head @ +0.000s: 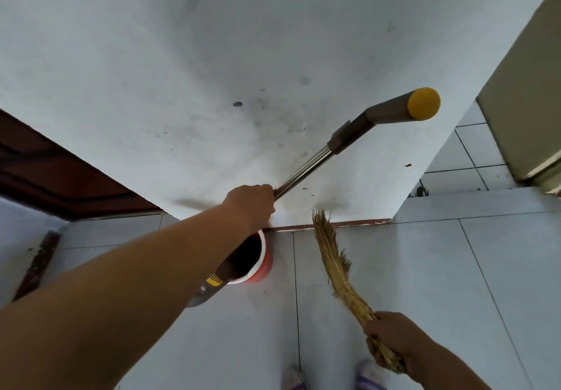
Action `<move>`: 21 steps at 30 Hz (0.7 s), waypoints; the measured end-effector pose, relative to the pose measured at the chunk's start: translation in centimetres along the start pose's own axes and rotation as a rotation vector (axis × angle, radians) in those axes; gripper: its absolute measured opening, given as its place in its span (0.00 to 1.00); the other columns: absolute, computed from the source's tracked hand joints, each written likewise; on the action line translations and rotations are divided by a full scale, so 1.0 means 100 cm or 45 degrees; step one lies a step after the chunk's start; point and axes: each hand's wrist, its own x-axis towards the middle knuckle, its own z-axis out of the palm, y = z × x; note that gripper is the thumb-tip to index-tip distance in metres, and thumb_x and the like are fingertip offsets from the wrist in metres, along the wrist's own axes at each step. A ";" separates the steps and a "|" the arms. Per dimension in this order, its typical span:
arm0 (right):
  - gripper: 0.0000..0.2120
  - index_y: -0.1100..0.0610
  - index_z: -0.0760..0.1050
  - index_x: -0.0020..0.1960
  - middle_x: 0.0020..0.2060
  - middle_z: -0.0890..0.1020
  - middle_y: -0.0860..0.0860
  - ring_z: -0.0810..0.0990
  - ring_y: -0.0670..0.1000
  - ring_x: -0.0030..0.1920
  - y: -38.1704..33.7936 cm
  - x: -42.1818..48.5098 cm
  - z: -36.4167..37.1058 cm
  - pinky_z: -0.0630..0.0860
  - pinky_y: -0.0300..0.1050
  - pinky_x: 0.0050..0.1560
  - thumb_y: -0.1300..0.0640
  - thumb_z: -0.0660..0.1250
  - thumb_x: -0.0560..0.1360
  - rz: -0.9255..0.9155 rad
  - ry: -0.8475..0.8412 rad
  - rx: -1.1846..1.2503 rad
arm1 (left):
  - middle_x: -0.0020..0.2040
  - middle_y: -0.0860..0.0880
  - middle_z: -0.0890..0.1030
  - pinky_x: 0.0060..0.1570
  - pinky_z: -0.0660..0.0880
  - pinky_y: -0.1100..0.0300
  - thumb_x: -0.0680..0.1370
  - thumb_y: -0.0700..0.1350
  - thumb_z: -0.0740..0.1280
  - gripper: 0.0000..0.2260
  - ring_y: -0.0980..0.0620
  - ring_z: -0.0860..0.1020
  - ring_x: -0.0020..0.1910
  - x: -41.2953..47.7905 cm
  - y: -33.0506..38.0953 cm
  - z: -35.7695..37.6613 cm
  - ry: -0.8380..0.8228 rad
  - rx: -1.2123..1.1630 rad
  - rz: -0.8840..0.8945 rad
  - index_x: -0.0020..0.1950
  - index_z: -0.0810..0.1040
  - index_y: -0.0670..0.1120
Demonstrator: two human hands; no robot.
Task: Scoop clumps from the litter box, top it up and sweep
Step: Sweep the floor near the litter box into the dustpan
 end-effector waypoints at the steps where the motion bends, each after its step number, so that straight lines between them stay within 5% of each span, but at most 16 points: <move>1: 0.05 0.68 0.74 0.47 0.30 0.75 0.60 0.75 0.55 0.27 -0.001 0.000 -0.002 0.70 0.42 0.27 0.71 0.63 0.72 0.008 -0.007 -0.001 | 0.60 0.42 0.80 0.52 0.74 0.52 0.85 0.51 0.58 0.16 0.41 0.80 0.58 0.000 0.001 -0.001 -0.006 0.021 -0.003 0.63 0.70 0.39; 9: 0.12 0.72 0.75 0.54 0.31 0.76 0.61 0.76 0.55 0.28 -0.007 0.001 -0.008 0.71 0.43 0.29 0.71 0.63 0.71 0.020 -0.020 -0.054 | 0.57 0.44 0.80 0.50 0.75 0.52 0.85 0.51 0.59 0.15 0.42 0.81 0.55 -0.009 -0.008 -0.018 0.071 0.011 -0.097 0.62 0.70 0.40; 21: 0.06 0.69 0.76 0.47 0.30 0.76 0.61 0.75 0.55 0.27 -0.005 0.007 -0.005 0.70 0.42 0.28 0.71 0.63 0.71 0.015 -0.065 -0.121 | 0.54 0.45 0.82 0.42 0.70 0.55 0.85 0.49 0.58 0.11 0.43 0.82 0.51 -0.021 -0.004 0.009 0.095 0.017 -0.092 0.61 0.69 0.42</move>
